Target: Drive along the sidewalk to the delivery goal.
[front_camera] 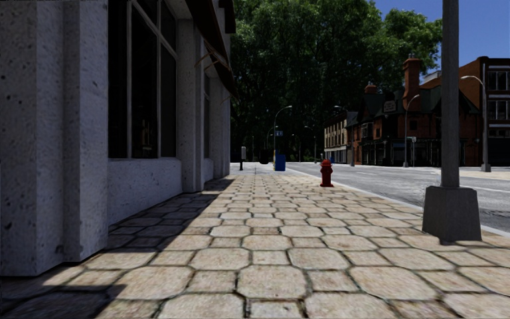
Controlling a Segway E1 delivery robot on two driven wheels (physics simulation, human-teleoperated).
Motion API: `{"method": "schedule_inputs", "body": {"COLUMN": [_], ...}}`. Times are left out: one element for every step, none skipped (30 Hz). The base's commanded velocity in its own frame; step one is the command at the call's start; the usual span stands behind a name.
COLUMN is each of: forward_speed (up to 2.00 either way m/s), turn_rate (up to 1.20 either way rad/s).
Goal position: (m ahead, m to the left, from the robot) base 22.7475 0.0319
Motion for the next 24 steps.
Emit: {"method": "schedule_inputs", "body": {"forward_speed": [2.0, 2.0, 2.0, 2.0, 2.0, 2.0, 2.0, 2.0, 2.0, 2.0, 2.0, 2.0, 2.0, 2.0, 2.0, 2.0, 2.0, 2.0, 2.0, 2.0, 2.0, 2.0, 2.0, 2.0], "turn_rate": [0.0, 0.0, 0.0, 0.0, 0.0, 0.0, 0.0, 0.0, 0.0, 0.0, 0.0, 0.0, 0.0, 0.0, 0.0, 0.0, 0.0, 0.0, 0.0, 0.0, 0.0, 0.0, 0.0, 0.0]}}
